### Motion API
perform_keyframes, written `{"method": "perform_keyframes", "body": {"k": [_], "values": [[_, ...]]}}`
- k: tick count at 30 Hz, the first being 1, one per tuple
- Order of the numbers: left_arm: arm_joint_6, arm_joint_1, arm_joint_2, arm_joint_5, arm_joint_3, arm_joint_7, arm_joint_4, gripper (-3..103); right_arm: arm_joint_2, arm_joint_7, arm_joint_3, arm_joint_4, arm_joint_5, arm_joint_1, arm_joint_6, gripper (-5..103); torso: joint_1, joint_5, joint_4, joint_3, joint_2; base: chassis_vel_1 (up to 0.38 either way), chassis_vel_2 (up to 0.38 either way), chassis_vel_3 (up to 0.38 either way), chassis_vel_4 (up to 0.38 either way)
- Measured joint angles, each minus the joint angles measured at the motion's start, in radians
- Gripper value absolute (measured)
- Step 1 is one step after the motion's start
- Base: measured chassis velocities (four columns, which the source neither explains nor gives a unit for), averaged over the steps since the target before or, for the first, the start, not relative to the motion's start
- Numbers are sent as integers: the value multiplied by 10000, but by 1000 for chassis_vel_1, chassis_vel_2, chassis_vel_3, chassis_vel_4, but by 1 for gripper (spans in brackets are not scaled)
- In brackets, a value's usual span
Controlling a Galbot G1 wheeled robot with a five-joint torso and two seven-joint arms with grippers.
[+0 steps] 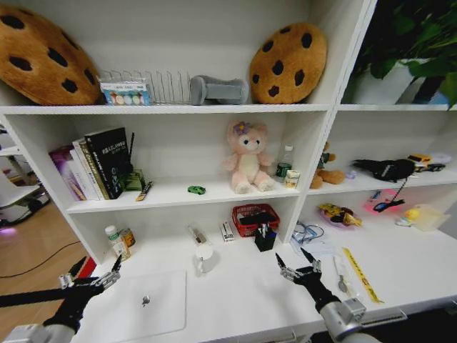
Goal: Organize the objects on the table.
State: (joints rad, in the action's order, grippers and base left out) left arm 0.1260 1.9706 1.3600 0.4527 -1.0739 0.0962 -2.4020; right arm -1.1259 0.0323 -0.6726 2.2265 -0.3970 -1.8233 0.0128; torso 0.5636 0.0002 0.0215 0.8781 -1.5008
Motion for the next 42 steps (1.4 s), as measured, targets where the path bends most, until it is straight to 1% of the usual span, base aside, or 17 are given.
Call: {"method": "perform_keyframes", "body": {"k": [5,8,11,24,29,31,34,35,38,39,41,42], "values": [[0,0,-1,0,-1,-1,0,100,0,0,1,0,0,0,0,100,0,-8,1,-1,-1,108,97,-97,-89],[0,0,-1,0,-1,-1,1,100,-1,0,2,0,0,1,0,100,0,-5,-4,0,-1,51,50,-33,-37],[0,0,0,0,-1,-1,1,100,-1,0,2,0,0,0,0,100,0,2,-2,0,0,0,0,0,0],[-1,0,-1,1,-1,-1,0,100,0,0,1,0,0,2,0,100,4,-3,-1,1,1,18,-11,-16,11],[-1,0,-1,0,0,-1,0,100,-1,0,2,0,0,0,0,100,5,-2,1,0,1,119,-138,-143,139],[0,0,0,0,-1,-1,0,100,-1,0,1,0,0,0,0,100,3,-5,-3,1,1,145,-200,-189,198],[-1,0,0,0,-1,0,0,100,-1,0,2,0,0,0,1,100,1,4,0,0,1,227,-217,-218,227],[-1,0,0,0,-1,0,1,100,0,0,1,0,0,-1,1,100,-1,-7,-1,-2,-1,231,-258,-243,229],[-2,-1,-1,0,0,-2,0,100,0,0,2,0,0,1,0,100,1,3,-1,0,0,246,-249,-264,268],[-1,0,0,0,0,0,0,100,0,0,0,0,0,1,1,100,2,-7,0,1,0,284,-280,-258,280],[-2,0,0,0,0,2,0,100,0,0,1,-1,0,0,0,100,0,0,2,-1,-1,284,-283,-264,280],[-3,0,0,0,0,-1,1,100,-1,0,1,0,0,-2,1,100,-4,-5,-2,-3,-4,272,-286,-306,300]]}}
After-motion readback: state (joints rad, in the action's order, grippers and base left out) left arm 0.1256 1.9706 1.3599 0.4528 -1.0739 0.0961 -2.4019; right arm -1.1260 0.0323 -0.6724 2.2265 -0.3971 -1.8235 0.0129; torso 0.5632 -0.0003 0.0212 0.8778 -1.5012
